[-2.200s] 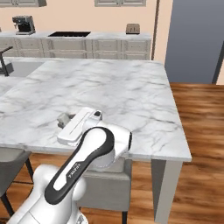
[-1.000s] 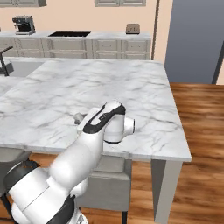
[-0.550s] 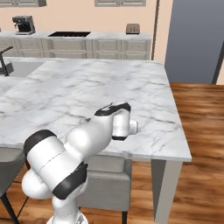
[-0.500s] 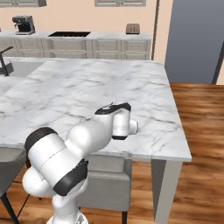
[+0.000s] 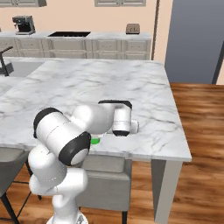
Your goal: Pick up the marshmallow and place it in the cup of hot chocolate on the dining counter.
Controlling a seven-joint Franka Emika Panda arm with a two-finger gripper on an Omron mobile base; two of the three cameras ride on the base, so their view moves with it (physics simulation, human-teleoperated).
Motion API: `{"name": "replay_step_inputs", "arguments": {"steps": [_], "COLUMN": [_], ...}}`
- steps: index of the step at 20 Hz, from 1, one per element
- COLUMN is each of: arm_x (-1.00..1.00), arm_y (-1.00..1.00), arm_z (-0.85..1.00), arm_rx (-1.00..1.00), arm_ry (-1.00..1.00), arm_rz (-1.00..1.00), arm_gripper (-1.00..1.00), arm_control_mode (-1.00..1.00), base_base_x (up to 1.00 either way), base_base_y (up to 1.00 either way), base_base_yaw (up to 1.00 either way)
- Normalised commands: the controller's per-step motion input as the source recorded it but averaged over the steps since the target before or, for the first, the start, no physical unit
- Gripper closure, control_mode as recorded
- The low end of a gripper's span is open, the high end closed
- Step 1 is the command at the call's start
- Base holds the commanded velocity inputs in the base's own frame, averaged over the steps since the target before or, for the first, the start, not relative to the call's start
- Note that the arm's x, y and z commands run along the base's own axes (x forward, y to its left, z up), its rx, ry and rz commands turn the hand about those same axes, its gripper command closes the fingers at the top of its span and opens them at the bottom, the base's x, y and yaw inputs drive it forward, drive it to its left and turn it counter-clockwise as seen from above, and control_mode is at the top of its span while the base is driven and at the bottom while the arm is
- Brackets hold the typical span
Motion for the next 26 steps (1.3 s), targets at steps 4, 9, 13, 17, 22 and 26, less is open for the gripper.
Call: {"name": "replay_step_inputs", "arguments": {"steps": [4,9,13,17,22,26], "arm_x": [0.14,0.22,0.12,0.29,0.27,0.39], "arm_y": [0.0,0.0,0.0,0.05,0.07,0.0], "arm_z": [-0.25,-0.24,-0.25,-0.13,0.0,-0.01], "arm_rx": [-0.02,-0.04,-0.04,-0.04,-0.02,0.0], "arm_ry": [0.0,0.0,0.0,0.0,0.0,0.0], "arm_rz": [0.0,0.0,0.0,0.0,0.0,0.0], "arm_gripper": [1.0,1.0,1.0,1.0,1.0,1.0], "arm_control_mode": [-1.0,-1.0,-1.0,-1.0,-1.0,-1.0], "base_base_x": [0.0,0.0,0.0,0.0,0.0,0.0], "base_base_y": [0.0,0.0,0.0,0.0,0.0,0.0], "base_base_yaw": [0.0,0.0,0.0,0.0,0.0,0.0]}}
